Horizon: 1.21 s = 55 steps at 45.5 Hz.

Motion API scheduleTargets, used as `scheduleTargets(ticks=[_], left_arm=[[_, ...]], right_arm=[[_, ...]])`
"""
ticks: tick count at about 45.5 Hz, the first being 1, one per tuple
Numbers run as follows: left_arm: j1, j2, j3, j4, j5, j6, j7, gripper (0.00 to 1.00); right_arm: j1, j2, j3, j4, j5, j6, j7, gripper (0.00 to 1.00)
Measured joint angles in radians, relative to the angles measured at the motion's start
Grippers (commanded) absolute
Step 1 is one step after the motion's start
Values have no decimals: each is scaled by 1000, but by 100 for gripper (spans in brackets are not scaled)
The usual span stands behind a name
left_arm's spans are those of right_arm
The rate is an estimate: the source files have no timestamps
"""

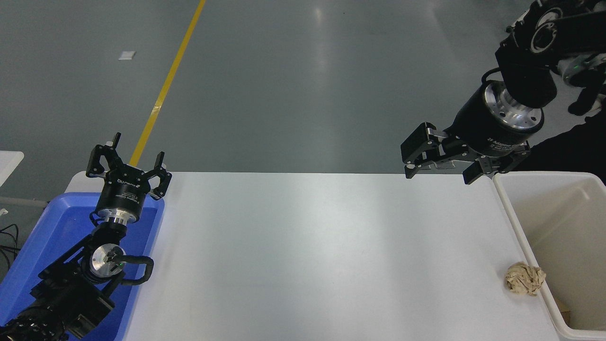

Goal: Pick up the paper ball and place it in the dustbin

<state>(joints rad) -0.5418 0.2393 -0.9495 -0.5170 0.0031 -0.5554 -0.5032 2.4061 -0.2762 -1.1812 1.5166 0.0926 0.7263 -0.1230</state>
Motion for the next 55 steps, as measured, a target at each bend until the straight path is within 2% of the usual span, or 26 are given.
scheduleTargets(ticks=[55], left_arm=[[-1, 0, 0, 0, 0, 0, 0, 98]], right_arm=[[-5, 16, -1, -8, -1, -1, 0, 100]])
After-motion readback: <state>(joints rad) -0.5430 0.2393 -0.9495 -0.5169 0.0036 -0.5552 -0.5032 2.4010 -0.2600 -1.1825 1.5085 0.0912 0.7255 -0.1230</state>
